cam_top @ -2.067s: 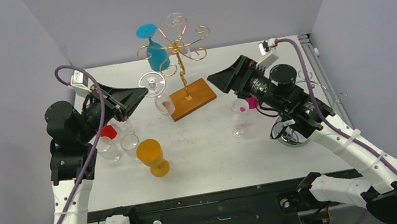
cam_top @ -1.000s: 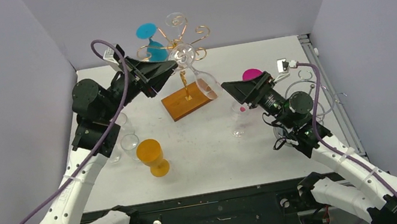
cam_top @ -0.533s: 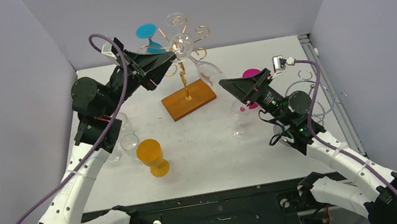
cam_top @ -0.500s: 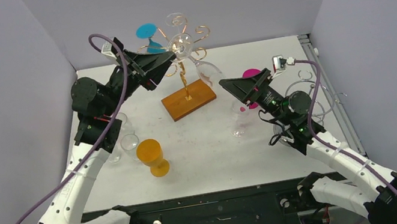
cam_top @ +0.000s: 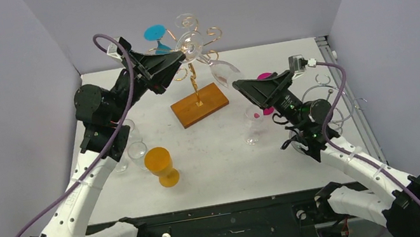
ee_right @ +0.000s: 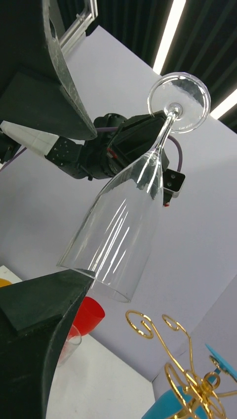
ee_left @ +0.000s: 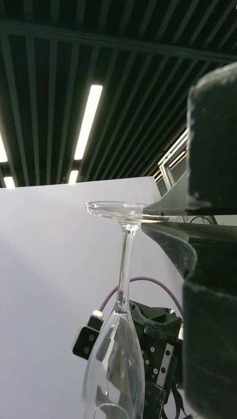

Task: Take the wine glass off the wine glass rack
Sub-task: Place the wine glass at the center of the board.

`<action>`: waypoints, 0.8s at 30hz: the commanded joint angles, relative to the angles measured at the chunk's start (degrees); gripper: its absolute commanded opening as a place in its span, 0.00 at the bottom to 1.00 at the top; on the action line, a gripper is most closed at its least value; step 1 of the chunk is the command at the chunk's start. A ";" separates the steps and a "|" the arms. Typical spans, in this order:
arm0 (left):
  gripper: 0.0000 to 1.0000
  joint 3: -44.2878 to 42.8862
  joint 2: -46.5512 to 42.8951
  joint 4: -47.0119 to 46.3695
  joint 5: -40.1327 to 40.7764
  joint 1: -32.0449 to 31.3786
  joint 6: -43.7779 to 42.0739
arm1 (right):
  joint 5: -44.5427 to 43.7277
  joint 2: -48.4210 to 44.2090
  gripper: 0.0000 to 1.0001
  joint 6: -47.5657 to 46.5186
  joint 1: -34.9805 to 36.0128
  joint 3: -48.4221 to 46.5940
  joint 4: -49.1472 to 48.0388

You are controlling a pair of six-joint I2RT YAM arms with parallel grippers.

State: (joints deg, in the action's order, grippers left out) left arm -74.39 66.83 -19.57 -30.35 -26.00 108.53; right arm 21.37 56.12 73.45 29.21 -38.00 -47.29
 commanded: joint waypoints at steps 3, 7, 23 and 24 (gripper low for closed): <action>0.00 0.48 -1.08 -7.76 1.64 -0.80 2.69 | 2.62 4.42 0.92 5.95 -0.38 -0.64 -18.68; 0.00 2.42 -1.06 -11.45 2.55 -1.51 5.74 | 2.78 6.26 0.86 9.08 -0.38 -0.41 -26.89; 0.07 6.07 -0.81 -14.94 3.57 -2.21 5.05 | -0.66 -2.47 0.04 3.26 -0.45 -1.57 -14.76; 0.10 6.26 -0.75 -15.04 3.56 -2.21 4.78 | -1.18 -4.08 0.01 1.74 -0.46 -1.95 -13.05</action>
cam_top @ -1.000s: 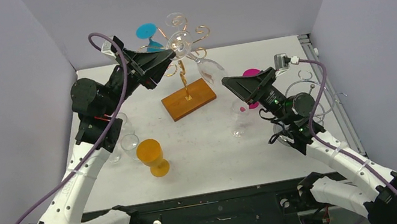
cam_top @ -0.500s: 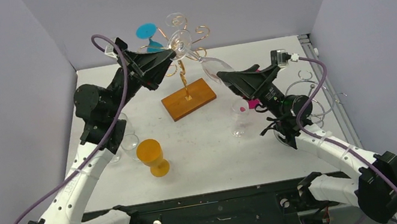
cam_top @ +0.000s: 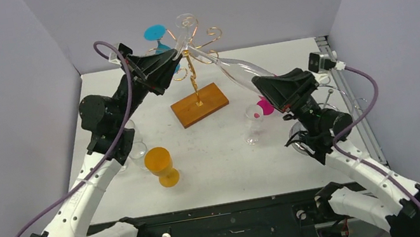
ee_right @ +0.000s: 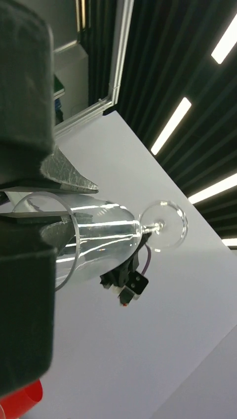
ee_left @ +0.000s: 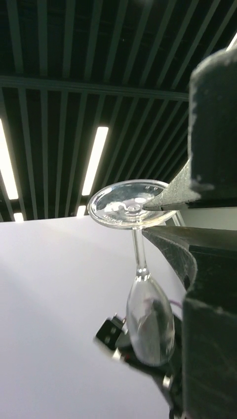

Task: Take the wine glass off the wine glass rack
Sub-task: Place the wine glass at the center of the board.

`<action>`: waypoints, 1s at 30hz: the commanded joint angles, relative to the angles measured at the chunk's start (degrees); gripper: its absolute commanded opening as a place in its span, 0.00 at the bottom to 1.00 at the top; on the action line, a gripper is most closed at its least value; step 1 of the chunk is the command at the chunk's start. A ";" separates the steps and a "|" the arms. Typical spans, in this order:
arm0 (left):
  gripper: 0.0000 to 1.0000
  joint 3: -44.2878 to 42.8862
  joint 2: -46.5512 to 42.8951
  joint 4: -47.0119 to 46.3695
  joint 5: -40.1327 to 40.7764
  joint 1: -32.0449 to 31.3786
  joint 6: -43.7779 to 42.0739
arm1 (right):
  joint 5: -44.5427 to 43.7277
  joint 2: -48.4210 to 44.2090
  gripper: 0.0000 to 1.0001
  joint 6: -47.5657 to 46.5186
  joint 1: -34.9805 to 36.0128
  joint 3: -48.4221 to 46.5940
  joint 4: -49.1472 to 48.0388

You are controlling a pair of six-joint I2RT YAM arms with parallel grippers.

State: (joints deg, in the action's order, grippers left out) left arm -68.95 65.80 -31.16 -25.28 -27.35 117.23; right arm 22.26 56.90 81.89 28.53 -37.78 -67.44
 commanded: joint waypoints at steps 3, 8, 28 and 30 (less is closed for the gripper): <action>0.21 1.09 0.56 -3.52 -1.80 -0.85 -5.53 | -3.45 -8.08 0.00 -10.26 0.12 -3.09 15.64; 0.63 0.49 0.21 1.44 -2.10 -0.54 -12.00 | -7.27 -13.86 0.00 -18.16 0.12 -7.26 30.76; 0.96 -9.60 -8.16 53.71 10.96 10.46 -64.94 | -27.31 1.73 0.00 -44.13 0.11 -53.27 111.29; 0.96 -10.47 -8.16 55.34 12.53 10.52 -67.44 | -28.93 5.68 0.00 -45.61 0.19 -57.86 115.93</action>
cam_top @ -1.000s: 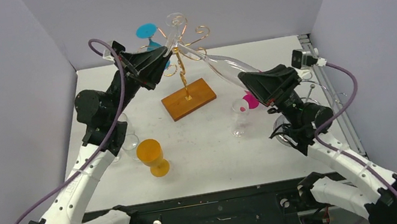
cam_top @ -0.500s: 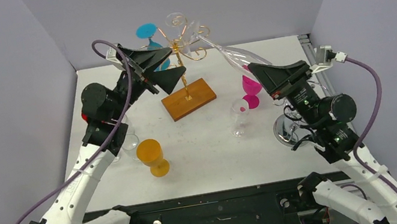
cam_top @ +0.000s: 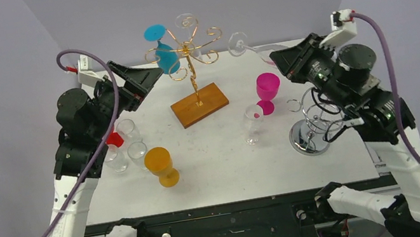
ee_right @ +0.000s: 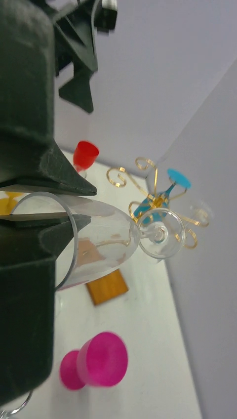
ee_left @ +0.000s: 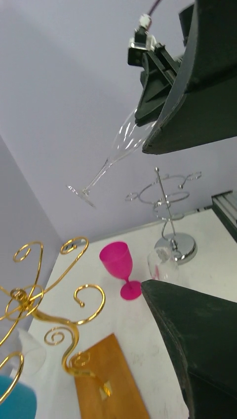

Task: Take the wine glass off the wine glass rack
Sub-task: Place the wine glass at the center of the board.

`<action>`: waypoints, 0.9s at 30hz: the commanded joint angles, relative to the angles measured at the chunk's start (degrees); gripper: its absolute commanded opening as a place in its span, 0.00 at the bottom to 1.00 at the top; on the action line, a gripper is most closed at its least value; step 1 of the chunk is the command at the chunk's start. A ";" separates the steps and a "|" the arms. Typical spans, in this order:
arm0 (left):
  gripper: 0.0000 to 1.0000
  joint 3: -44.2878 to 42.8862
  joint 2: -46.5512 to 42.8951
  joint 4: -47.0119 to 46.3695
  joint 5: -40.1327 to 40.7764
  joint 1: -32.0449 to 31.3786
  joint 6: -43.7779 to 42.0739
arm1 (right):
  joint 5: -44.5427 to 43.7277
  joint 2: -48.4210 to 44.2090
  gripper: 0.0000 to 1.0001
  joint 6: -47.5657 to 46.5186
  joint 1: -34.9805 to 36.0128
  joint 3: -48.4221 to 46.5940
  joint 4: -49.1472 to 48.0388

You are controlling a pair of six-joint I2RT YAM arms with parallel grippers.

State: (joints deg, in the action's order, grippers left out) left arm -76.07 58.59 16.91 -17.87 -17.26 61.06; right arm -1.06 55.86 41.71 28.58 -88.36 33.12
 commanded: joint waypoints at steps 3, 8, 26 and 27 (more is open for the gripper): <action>0.96 -4.75 -0.62 8.76 5.84 0.54 -14.30 | -7.31 10.96 0.00 -6.81 0.31 -11.81 20.30; 0.96 -6.30 0.23 9.85 5.67 0.76 -17.16 | -8.99 18.71 0.00 -9.07 0.82 -18.25 24.93; 0.96 -8.59 3.58 11.15 5.14 1.38 -22.77 | -7.02 43.02 0.00 -12.43 2.35 -33.11 29.42; 0.96 -8.71 3.80 11.27 5.13 1.36 -22.93 | -6.76 44.16 0.00 -12.48 2.23 -33.11 29.26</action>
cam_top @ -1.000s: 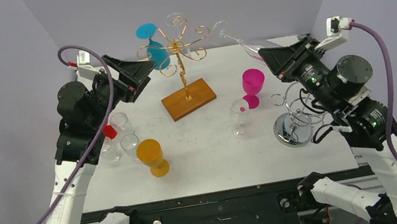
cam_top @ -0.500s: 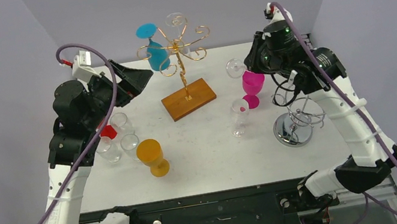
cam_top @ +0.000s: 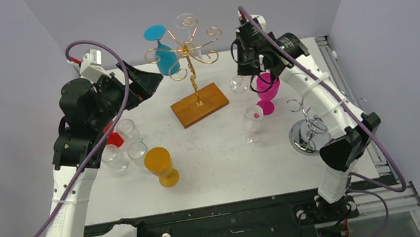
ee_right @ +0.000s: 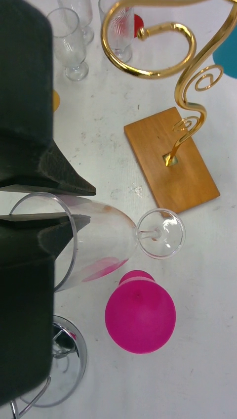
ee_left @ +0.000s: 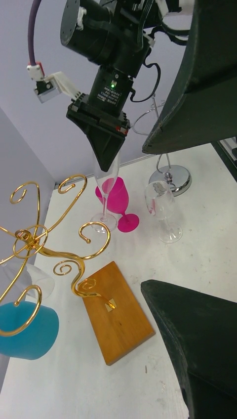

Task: Take the wine glass off the wine glass rack
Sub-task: Place the wine glass at the center of the board.

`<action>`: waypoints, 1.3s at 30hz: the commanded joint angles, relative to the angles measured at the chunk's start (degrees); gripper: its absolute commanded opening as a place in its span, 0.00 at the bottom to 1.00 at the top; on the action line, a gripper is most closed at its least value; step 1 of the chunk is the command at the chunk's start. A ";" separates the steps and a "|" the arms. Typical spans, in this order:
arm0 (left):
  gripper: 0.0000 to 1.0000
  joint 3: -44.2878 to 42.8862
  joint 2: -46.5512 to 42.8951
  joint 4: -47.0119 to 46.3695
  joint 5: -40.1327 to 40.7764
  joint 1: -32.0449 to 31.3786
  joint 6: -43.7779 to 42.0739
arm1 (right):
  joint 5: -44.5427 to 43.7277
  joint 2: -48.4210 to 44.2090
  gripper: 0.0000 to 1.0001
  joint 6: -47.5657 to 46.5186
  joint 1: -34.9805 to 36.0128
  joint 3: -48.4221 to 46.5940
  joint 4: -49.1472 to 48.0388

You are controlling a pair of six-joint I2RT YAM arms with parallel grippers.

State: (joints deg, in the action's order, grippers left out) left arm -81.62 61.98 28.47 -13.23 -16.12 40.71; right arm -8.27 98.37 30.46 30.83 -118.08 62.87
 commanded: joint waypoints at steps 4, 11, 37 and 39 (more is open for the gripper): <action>0.96 -4.23 0.77 0.66 1.11 0.09 -3.91 | 1.74 4.72 0.00 -1.04 -0.36 -3.15 -1.22; 0.96 -4.78 1.42 1.71 2.55 -0.29 -5.25 | 2.46 7.89 0.00 -1.10 -1.35 -0.16 -2.27; 0.96 -4.14 3.31 0.57 1.05 -0.76 -4.46 | 4.93 12.11 0.00 -1.99 -2.53 5.73 -4.03; 0.96 -3.96 3.27 0.46 0.94 -0.76 -4.28 | 4.86 12.11 0.00 -1.99 -2.52 6.17 -4.01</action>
State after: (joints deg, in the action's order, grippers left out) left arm -83.66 65.34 30.70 -11.77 -16.58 36.80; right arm -3.07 110.52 29.12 28.47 -112.38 60.29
